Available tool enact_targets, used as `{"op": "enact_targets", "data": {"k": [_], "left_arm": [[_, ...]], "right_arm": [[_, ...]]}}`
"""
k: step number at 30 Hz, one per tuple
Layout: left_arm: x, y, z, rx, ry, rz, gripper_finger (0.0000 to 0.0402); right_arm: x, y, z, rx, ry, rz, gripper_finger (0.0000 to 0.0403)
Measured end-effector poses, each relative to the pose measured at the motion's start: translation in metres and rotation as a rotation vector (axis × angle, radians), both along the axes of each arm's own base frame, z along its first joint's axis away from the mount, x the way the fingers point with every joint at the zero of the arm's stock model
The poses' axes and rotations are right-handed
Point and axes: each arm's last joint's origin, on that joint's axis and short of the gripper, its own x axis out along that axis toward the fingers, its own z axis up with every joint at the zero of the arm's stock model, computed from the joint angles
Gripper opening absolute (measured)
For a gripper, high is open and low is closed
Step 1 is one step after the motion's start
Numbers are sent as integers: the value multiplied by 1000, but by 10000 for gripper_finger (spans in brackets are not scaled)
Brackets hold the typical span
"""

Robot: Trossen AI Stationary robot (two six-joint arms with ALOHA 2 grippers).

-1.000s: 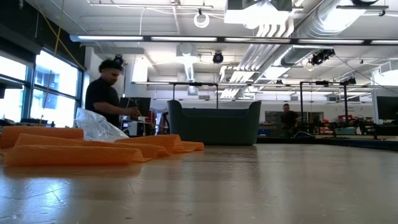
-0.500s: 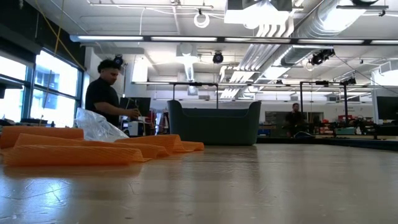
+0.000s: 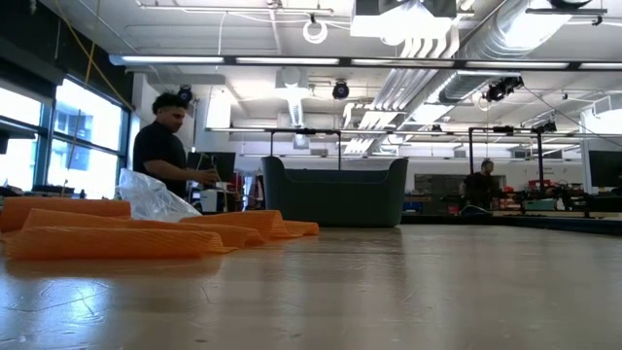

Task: Roll bandage
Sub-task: Roll the blue bandage

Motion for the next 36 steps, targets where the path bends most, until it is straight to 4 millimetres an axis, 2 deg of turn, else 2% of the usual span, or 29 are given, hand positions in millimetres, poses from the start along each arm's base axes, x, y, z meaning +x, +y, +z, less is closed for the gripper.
{"op": "enact_targets", "data": {"k": [7,17,27,36], "left_arm": [[-1,-3,5,-12,-36,-45,142],[13,17,3,-9,-25,50,136],[21,23,-8,40,18,86,136],[27,30,-19,-84,4,219,133]], "right_arm": [[1,-1,0,12,20,-42,3],[2,-2,0,34,34,-43,3],[9,-6,-3,71,87,-92,3],[15,-8,-9,99,167,-137,3]]}}
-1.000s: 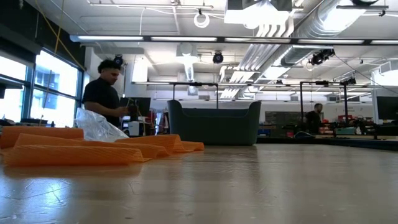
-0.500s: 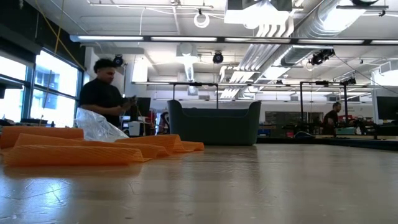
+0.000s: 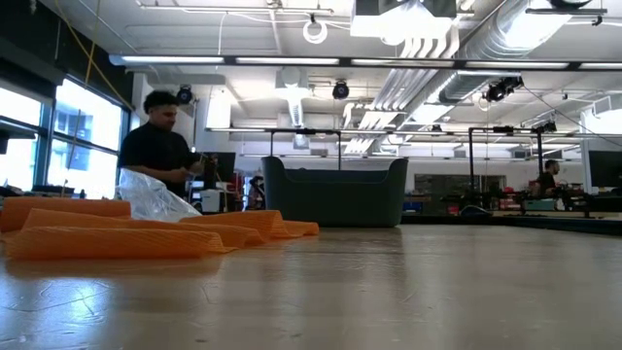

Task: Roll bandage
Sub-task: Roll the blue bandage

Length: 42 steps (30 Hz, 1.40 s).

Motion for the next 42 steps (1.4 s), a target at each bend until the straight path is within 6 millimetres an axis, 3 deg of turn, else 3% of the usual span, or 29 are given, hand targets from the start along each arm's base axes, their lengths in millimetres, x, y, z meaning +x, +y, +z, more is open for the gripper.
{"op": "enact_targets", "data": {"k": [5,12,22,30,35,39,42], "left_arm": [[0,0,-3,-111,-23,9,107],[-1,2,-12,-260,-10,27,14],[-10,28,-40,-490,141,221,5],[-12,56,-93,-607,125,345,5],[-4,65,-115,-829,116,203,4],[7,67,-106,-966,31,28,4],[12,74,-99,-998,-9,14,4]], "right_arm": [[1,1,-3,-22,21,-4,3],[2,2,-10,-52,75,-26,15],[5,-4,-51,-110,406,-217,139],[-4,-5,-72,-53,611,-211,153],[-3,12,-62,-88,660,-174,145],[5,34,-38,-160,667,-124,144],[12,48,-17,-249,661,-112,144]]}}
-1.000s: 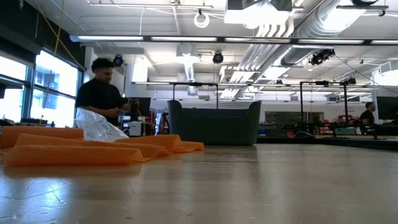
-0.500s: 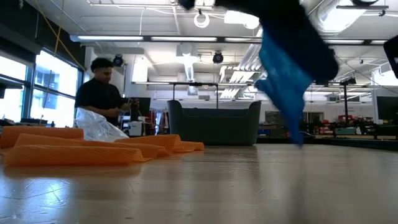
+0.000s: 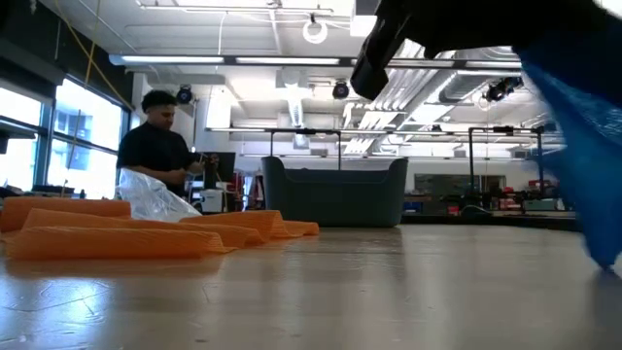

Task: Roll bandage
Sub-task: Roll the blue bandage

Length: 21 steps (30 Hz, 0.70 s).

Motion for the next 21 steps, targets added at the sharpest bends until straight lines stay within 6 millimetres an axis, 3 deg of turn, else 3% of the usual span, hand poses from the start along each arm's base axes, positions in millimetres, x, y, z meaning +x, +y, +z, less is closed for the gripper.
{"op": "enact_targets", "data": {"k": [3,6,12,21], "left_arm": [[4,15,-5,-31,32,46,3],[4,34,-22,-62,82,105,3],[-7,68,-60,-146,112,173,3],[-23,76,-80,-226,88,202,6]], "right_arm": [[7,10,12,-77,9,14,144],[13,13,9,-119,48,-10,144],[23,2,-25,-133,134,-112,144],[58,-31,-70,-261,262,-223,144]]}}
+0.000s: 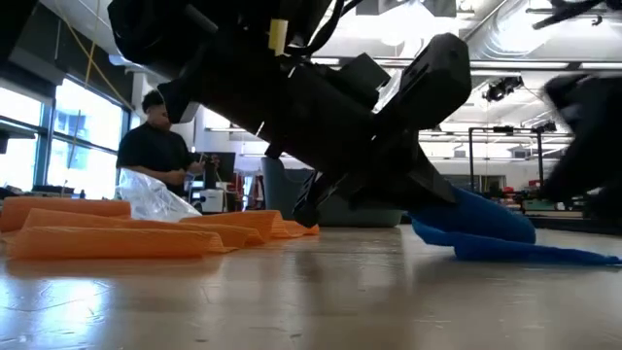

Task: Roll bandage
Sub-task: Roll the blue bandage

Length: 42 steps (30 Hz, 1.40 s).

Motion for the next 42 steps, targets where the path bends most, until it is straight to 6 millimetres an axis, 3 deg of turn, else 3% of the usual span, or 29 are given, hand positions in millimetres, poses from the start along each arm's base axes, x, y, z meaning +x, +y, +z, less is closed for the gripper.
{"op": "enact_targets", "data": {"k": [5,10,13,15,18,22,27,35,42], "left_arm": [[0,0,0,1,3,-2,8],[0,0,-1,2,5,-3,9],[0,0,0,13,0,-10,9],[-1,-1,3,28,-1,-12,9],[-4,-2,7,47,5,2,10],[-15,-2,21,101,7,36,10],[-27,-5,32,120,-23,54,12],[-32,-2,20,74,-27,82,39],[-30,-2,15,80,-18,59,39]], "right_arm": [[21,-23,-13,-59,56,-59,144],[40,-41,-23,57,198,-18,139],[45,-45,-29,62,215,-24,111],[45,-44,-30,71,219,-19,70],[43,-40,-31,75,216,4,13],[37,-30,-31,112,200,31,8],[27,-1,-25,214,127,150,2],[20,30,-12,325,93,236,0],[23,42,1,259,15,227,0]]}}
